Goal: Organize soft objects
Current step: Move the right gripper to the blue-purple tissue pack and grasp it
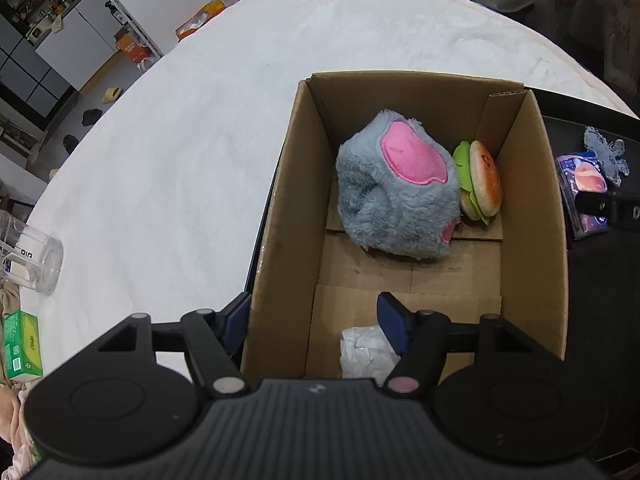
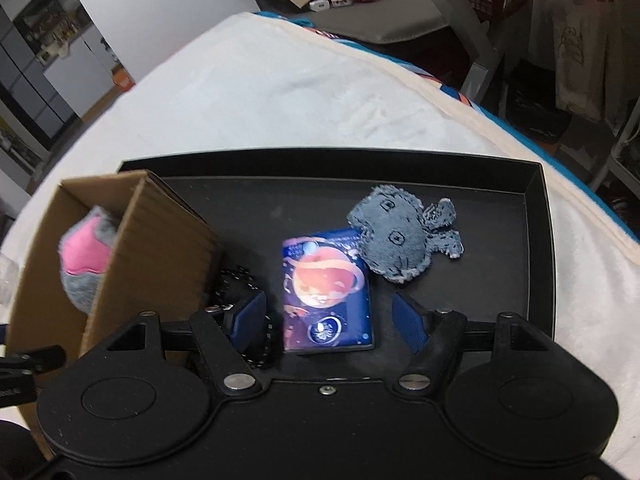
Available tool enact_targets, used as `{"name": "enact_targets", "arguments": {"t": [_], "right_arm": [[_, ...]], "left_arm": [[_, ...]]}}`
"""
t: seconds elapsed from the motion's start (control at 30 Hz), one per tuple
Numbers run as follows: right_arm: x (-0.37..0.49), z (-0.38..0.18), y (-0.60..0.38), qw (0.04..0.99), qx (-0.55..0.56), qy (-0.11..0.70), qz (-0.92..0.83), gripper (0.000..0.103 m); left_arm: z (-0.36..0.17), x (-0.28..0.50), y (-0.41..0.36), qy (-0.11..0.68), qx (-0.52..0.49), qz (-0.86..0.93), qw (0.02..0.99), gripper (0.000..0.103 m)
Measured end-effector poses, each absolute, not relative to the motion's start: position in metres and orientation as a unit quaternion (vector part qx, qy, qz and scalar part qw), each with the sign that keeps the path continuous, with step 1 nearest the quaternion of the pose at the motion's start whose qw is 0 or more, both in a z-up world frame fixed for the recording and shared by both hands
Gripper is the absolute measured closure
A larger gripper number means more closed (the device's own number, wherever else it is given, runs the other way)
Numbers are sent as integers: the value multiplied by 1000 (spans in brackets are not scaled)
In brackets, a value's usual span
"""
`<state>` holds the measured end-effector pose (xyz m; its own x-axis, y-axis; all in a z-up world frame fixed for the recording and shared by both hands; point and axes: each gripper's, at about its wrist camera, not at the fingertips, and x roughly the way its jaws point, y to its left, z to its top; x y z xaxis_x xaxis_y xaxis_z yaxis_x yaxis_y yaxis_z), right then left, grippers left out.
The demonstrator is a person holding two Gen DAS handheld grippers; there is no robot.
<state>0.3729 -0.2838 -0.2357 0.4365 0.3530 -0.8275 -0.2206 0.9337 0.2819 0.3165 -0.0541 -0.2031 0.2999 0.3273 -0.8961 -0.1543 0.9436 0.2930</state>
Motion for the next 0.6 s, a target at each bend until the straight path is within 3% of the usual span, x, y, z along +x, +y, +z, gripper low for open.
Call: {"name": "enact_targets", "arguments": {"t": [0.2, 0.27, 0.3, 0.6], "right_arm": [[370, -244, -275, 846, 21, 509, 155, 36], [369, -245, -275, 845, 16, 512, 155, 49], [369, -244, -275, 843, 19, 514, 157, 51], [361, -230, -279, 845, 32, 509, 164, 52]], "left_arm": [[-205, 317, -56, 573, 80, 151, 802, 36], [-204, 317, -56, 573, 79, 149, 802, 36], [-204, 316, -55, 573, 78, 147, 803, 36], [-199, 310, -51, 571, 70, 142, 805, 36]]}}
